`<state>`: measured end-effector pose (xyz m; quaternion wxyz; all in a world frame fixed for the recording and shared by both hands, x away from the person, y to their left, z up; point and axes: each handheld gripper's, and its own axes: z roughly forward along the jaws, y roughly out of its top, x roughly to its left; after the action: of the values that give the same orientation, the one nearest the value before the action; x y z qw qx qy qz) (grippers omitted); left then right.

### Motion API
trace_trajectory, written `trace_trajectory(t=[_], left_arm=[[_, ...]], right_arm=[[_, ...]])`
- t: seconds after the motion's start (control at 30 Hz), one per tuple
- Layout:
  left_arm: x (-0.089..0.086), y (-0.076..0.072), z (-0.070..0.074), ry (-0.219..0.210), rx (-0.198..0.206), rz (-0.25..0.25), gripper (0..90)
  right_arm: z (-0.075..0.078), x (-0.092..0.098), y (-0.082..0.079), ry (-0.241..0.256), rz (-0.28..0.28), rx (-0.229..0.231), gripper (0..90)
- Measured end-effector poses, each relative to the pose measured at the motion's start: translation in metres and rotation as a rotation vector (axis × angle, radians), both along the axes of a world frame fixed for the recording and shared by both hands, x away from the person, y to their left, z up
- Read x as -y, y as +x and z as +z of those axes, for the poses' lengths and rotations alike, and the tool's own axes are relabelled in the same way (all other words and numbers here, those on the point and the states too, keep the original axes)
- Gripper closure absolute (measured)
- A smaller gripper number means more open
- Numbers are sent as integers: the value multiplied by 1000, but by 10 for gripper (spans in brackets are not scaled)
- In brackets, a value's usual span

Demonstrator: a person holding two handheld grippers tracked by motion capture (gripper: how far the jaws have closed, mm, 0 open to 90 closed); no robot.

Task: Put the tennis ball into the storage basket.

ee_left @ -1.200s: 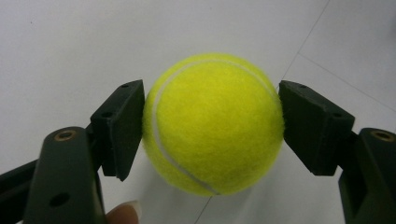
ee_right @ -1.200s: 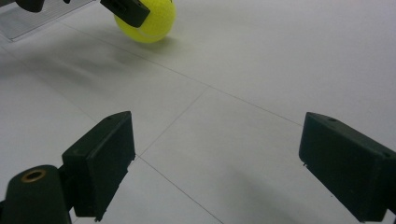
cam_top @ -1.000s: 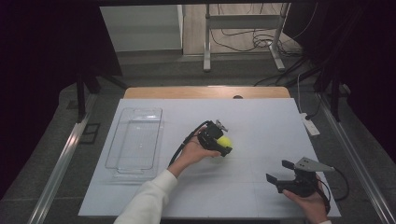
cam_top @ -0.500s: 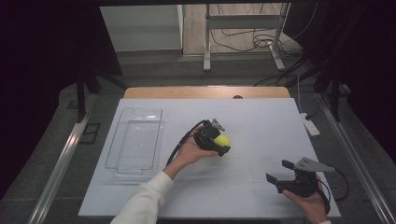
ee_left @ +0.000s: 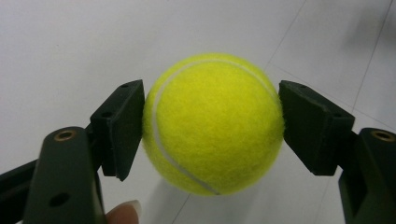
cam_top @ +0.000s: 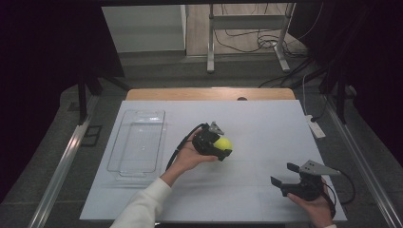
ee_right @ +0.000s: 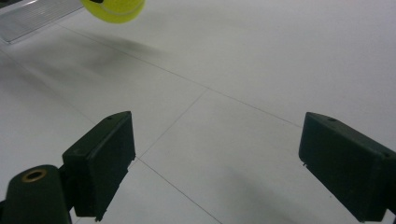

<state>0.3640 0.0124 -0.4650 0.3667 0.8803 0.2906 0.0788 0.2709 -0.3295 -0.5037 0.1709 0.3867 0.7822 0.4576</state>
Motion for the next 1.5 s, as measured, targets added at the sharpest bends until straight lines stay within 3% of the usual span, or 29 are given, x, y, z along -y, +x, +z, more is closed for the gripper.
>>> trace_trajectory(t=[0.83,1.5], left_arm=[[-14,-11,9,-65,55,11,267],[-32,-16,24,-132,102,52,267]], right_arm=[[0,-1,0,-6,-1,-1,109],[0,0,-1,-2,-4,6,112]])
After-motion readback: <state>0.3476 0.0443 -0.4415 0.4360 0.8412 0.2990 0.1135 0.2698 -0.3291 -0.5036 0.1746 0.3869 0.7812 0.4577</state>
